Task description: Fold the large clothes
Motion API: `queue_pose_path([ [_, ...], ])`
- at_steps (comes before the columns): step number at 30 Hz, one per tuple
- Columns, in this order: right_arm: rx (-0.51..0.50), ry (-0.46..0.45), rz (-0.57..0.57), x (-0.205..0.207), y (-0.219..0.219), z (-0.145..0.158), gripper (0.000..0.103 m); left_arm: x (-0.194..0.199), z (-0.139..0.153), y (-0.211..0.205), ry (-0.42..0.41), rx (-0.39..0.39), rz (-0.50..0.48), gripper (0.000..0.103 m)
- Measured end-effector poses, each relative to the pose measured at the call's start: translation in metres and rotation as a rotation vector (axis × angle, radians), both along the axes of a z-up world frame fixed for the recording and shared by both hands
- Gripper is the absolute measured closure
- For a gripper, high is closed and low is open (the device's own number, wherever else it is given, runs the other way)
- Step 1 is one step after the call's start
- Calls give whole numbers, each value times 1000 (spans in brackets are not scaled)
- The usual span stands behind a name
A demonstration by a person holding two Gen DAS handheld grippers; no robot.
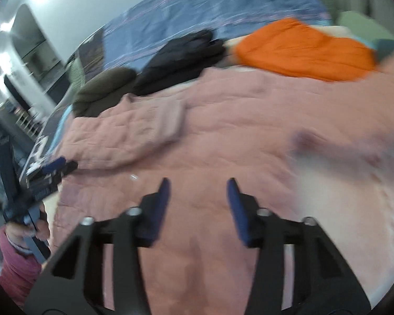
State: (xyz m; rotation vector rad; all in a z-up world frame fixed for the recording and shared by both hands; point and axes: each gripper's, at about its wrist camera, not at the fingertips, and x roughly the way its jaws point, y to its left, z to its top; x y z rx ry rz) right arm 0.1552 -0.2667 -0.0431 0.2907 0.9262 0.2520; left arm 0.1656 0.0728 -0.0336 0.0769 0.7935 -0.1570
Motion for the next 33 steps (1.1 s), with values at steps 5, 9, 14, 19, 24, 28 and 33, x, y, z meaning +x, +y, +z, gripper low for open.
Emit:
queue_pose_path([
  [5,88,92,21,84,31,-27,29,-6,-11,51,19,100,149,27],
  [9,105,178,2,130,59,-54,43,-1,-14,73,54,59,167,27],
  [14,140,-19,-40,109,55,6,92,12,-15,76,32,57,188,24],
  [19,-50,-225,-191,71,15,71,91,10,-18,63,-1,85,147,18],
  [24,-142,104,-285,90,-23,-5,78,13,-28,58,19,91,150,18],
  [28,-60,155,-341,80,-39,-36,74,13,-32,65,36,127,180,18],
  [33,-114,-23,-243,63,-6,2,71,11,-25,77,4,182,248,18],
])
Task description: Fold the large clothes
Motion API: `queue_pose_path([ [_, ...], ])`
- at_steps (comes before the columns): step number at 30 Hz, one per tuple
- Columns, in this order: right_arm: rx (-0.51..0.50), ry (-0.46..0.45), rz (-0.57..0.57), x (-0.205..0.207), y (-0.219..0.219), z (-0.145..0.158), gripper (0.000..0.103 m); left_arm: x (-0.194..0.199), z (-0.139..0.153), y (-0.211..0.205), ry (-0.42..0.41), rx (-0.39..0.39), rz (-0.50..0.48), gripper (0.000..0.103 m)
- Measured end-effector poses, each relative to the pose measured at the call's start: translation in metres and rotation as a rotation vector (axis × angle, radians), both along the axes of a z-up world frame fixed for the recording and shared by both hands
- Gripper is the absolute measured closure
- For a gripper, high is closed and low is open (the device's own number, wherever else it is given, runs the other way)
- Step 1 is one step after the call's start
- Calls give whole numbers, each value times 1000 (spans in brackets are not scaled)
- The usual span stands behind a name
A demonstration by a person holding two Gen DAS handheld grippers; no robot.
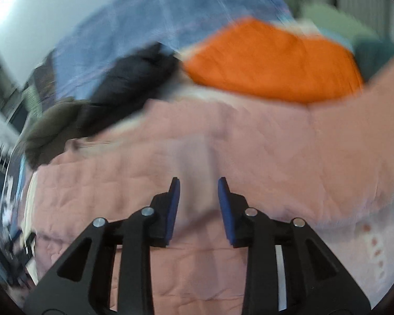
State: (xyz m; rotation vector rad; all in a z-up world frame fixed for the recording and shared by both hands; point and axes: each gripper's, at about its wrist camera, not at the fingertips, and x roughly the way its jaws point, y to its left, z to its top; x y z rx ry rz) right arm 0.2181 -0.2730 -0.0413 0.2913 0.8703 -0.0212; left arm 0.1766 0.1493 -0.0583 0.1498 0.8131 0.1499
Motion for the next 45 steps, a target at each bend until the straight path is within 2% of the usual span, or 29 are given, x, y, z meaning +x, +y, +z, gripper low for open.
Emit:
queue_pose_path([
  [1,-14,-37,54,-4,13,7,71,-1,3,2,-10,8,21,19],
  [3,-1,-66,151,-2,33,9,68,-6,19,11,-34,-129,38,32],
  [4,31,-46,203,0,45,0,60,-7,31,12,-42,-282,12,43],
  [5,44,-5,222,5,53,-12,54,-5,40,6,-49,-351,-27,51],
  [6,33,88,210,15,63,-38,52,-4,46,-2,-58,-361,-61,54],
  [7,15,122,190,21,66,-56,52,-1,54,-22,-80,-329,-121,54],
  [8,-2,112,178,24,70,-66,51,1,56,-36,-94,-291,-160,54],
  [10,-40,58,182,17,79,-65,50,9,51,-64,-94,-233,-247,54],
  [12,-39,59,197,12,80,-58,50,23,27,-86,-29,-200,-307,53],
  [14,37,50,182,-1,61,-42,57,38,-14,-95,61,-149,-297,53],
  [15,79,32,157,-11,43,-29,58,40,-32,-96,67,-130,-296,51],
  [16,90,8,122,-20,28,-21,58,34,-37,-97,12,-126,-300,51],
  [18,70,-69,28,-40,-9,-1,57,29,-29,-98,7,-119,-300,50],
  [19,43,-130,-66,-53,-44,14,58,28,-29,-98,6,-118,-301,50],
  [21,41,-195,-247,-73,-105,34,57,27,-32,-97,5,-123,-301,49],
  [25,197,-292,-577,-125,-227,58,57,25,-37,-96,2,-114,-299,48],
  [26,235,-320,-638,-137,-253,61,60,24,-38,-95,0,-116,-299,48],
  [27,255,-330,-704,-147,-277,62,59,24,-38,-97,-1,-117,-299,48],
  [29,266,-310,-800,-153,-308,58,46,26,-38,-99,-2,-118,-299,48],
  [31,323,-298,-836,-156,-331,50,46,27,-35,-101,-4,-116,-299,48],
  [34,456,-320,-820,-151,-344,35,47,26,-35,-101,-6,-114,-298,48],
  [36,485,-333,-803,-143,-347,36,75,26,-35,-101,-8,-115,-298,48],
  [37,489,-333,-795,-137,-349,38,86,26,-35,-101,-8,-115,-298,48],
  [38,479,-342,-809,-138,-345,41,91,26,-35,-101,-9,-116,-298,48],
  [39,478,-364,-814,-140,-344,45,92,26,-34,-101,-10,-117,-298,48],
  [41,492,-444,-739,-137,-323,69,93,25,-34,-101,-11,-120,-298,48],
  [42,479,-480,-664,-130,-302,86,93,25,-34,-101,-11,-123,-298,48],
  [45,416,-504,-467,-107,-241,119,93,25,-33,-100,-12,-128,-299,48],
])
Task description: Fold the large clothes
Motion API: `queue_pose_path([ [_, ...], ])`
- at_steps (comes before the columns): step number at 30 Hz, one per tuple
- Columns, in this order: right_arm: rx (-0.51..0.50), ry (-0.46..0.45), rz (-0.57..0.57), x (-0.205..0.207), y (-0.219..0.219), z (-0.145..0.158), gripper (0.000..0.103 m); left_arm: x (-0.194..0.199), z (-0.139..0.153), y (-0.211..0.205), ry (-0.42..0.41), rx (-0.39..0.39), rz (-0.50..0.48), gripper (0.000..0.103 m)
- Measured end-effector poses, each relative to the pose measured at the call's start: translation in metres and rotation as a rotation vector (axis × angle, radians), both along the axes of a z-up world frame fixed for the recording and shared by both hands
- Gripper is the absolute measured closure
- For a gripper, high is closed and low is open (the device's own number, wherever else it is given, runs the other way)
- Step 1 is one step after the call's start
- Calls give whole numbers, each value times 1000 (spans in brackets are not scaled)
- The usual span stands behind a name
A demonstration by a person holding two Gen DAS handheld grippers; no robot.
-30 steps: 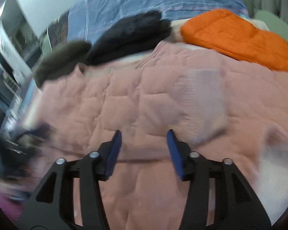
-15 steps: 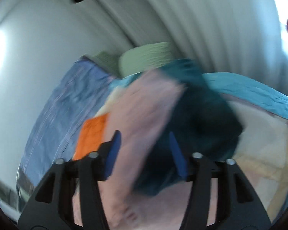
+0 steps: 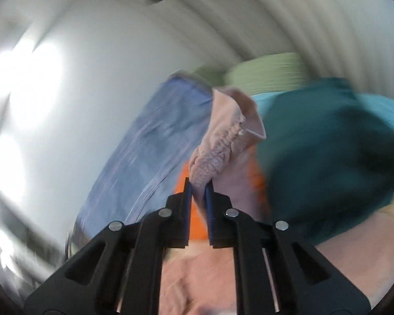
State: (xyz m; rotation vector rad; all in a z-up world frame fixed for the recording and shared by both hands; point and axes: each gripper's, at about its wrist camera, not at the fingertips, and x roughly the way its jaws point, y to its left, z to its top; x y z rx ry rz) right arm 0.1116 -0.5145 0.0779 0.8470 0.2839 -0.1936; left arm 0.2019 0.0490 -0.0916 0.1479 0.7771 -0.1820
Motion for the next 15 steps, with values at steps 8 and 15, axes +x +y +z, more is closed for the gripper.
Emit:
queue_pose_path([
  [8,-159,43,592,93,227,-22,93,0,2,7,1,-56,-7,47],
  [15,-170,351,837,135,321,-123,70,-1,3,12,2,-108,-22,42],
])
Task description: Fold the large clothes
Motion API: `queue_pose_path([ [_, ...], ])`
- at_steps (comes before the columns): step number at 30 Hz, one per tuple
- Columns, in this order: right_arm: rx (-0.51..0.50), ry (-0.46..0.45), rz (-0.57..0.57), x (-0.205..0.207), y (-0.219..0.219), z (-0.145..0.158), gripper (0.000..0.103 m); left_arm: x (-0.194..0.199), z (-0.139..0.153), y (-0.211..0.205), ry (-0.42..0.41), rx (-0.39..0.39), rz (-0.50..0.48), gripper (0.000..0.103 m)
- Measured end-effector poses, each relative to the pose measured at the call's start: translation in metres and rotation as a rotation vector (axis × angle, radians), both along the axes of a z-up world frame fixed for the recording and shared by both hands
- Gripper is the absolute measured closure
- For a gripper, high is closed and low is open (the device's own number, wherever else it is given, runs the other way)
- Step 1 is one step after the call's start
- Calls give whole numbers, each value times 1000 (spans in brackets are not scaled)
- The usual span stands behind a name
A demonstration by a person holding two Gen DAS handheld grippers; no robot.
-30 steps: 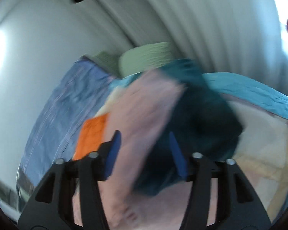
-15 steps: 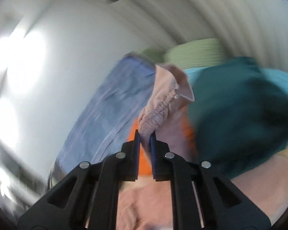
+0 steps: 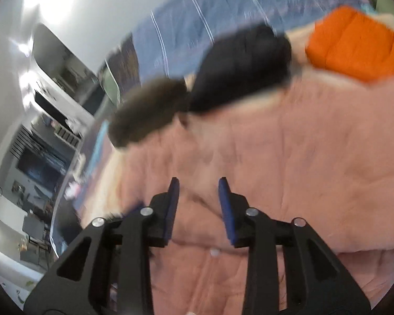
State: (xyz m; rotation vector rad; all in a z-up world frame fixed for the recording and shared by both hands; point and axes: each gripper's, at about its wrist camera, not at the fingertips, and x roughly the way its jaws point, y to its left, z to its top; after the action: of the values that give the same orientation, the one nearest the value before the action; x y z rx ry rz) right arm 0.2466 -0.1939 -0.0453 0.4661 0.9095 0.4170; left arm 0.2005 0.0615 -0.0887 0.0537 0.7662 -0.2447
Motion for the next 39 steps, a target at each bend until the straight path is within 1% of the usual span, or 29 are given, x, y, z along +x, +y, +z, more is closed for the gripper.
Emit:
queue_pose_path([
  [1,-11,19,-2,-2,-4,-9,68,0,0,1,1,-8,-2,42],
  [3,-12,32,-19,-8,-16,-12,66,0,0,3,3,-28,-8,40],
  [5,-11,23,-40,-23,-31,-12,65,0,2,5,3,-52,-15,39],
  [6,-16,14,-48,-30,-34,-12,65,-1,6,6,3,-66,-16,37],
  [8,-34,-7,-47,-48,-37,-15,65,-3,17,7,10,-139,-28,32],
  [10,-43,-15,-45,-53,-44,-27,66,1,29,2,37,-240,-72,31],
  [11,-37,-15,-50,-54,-46,-33,69,6,37,-7,62,-282,-109,31],
  [13,-38,-25,-72,-55,-47,-42,74,15,43,-22,90,-293,-134,30],
  [15,-45,-46,-83,-57,-48,-50,74,31,40,-43,149,-304,-166,28],
  [16,-66,-69,-82,-61,-45,-53,74,39,36,-52,177,-304,-175,28],
  [17,-91,-86,-75,-64,-43,-54,74,51,26,-65,221,-293,-163,28],
  [18,-119,-90,-61,-65,-37,-56,68,60,18,-72,249,-286,-140,29],
  [19,-156,-93,-50,-65,-31,-59,62,66,12,-76,261,-294,-118,31],
  [20,-172,-103,-46,-66,-28,-59,60,70,9,-78,260,-306,-103,47],
  [21,-181,-108,-42,-66,-26,-59,59,75,10,-81,256,-325,-97,71],
  [22,-180,-110,-38,-65,-26,-59,58,77,11,-83,262,-352,-112,83],
  [23,-169,-112,-39,-64,-28,-60,58,78,17,-84,267,-384,-117,87],
  [25,-135,-113,-42,-64,-32,-62,59,71,38,-82,200,-392,-117,90],
  [28,-108,-111,-50,-64,-38,-64,60,52,82,-65,53,-371,-107,90],
  [30,-111,-115,-53,-66,-39,-63,60,36,110,-37,-45,-364,-71,90],
  [32,-125,-123,-53,-68,-37,-62,59,18,129,-2,-123,-358,-9,91],
  [33,-135,-127,-53,-70,-36,-61,58,10,133,12,-146,-355,16,91],
  [34,-155,-129,-48,-72,-33,-59,57,5,135,27,-159,-350,38,91],
  [36,-186,-140,-30,-78,-28,-54,53,-3,127,54,-160,-314,85,91],
  [37,-202,-149,-14,-81,-24,-48,51,-2,117,61,-138,-297,93,91],
  [38,-218,-157,2,-85,-21,-44,51,1,102,66,-90,-277,98,91],
  [39,-240,-162,14,-89,-17,-40,51,4,86,68,-47,-253,107,89],
])
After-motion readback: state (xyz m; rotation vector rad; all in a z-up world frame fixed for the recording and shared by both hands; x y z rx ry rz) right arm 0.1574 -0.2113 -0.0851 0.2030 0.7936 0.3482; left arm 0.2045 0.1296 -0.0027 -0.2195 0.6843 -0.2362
